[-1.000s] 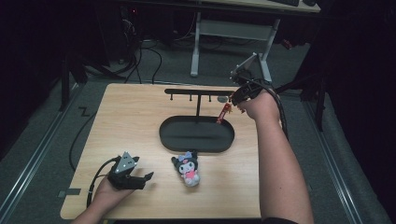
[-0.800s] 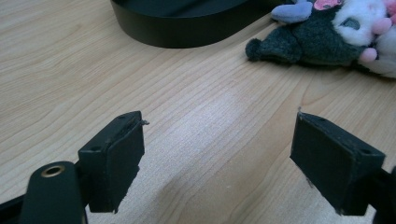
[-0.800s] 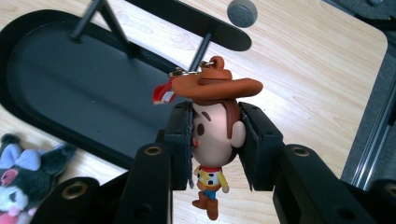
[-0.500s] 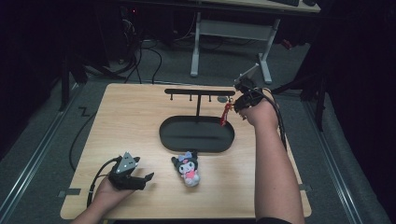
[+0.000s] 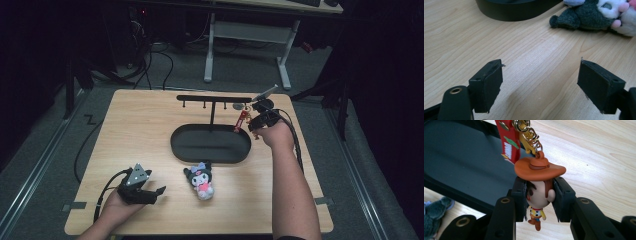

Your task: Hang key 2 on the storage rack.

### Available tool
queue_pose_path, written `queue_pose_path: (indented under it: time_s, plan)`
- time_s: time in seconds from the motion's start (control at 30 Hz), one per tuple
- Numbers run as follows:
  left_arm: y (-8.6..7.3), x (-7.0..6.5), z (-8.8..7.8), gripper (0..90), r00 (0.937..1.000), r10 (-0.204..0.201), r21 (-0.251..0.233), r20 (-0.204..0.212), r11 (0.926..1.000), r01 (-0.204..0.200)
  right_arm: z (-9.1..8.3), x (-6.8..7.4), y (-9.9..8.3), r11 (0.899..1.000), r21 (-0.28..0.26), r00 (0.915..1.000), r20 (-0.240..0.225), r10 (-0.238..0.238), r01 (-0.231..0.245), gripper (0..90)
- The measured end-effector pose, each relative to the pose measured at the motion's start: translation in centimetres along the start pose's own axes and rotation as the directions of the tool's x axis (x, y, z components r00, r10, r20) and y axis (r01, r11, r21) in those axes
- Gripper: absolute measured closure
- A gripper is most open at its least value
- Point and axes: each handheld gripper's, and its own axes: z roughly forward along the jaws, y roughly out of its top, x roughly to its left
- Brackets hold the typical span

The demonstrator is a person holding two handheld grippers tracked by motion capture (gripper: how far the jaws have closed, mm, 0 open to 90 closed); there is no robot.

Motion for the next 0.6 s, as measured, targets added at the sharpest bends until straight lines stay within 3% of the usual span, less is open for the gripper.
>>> queue_pose_path:
  time_s: [0.17,0.2,0.3,0.37,0.6]
  plan:
    - [0.0,0.0,0.0,21.9,1.0,-0.003,-0.006,0.005,1.0,0.003,0.9,0.2,0.0,1.0,-0.031,0.9999,-0.01,0.004,-0.005,65.9]
    - [0.0,0.0,0.0,21.9,1.0,-0.005,-0.004,0.005,1.0,0.005,1.2,0.2,-0.1,0.999,-0.047,0.9999,-0.008,0.015,-0.015,59.5]
    - [0.0,0.0,0.0,21.9,1.0,-0.005,0.001,0.008,1.0,0.005,1.3,0.2,-0.1,0.998,-0.052,0.9998,0.002,0.018,-0.018,53.7]
    - [0.0,0.0,0.0,21.9,1.0,-0.006,-0.005,0.008,1.0,0.006,1.1,0.0,-0.3,0.996,-0.082,0.9994,-0.004,0.035,-0.035,50.5]
    - [0.0,0.0,0.0,23.0,0.9997,-0.014,-0.007,0.023,0.9999,0.014,0.2,-0.5,-1.9,0.994,-0.104,0.9992,-0.011,0.038,-0.039,49.3]
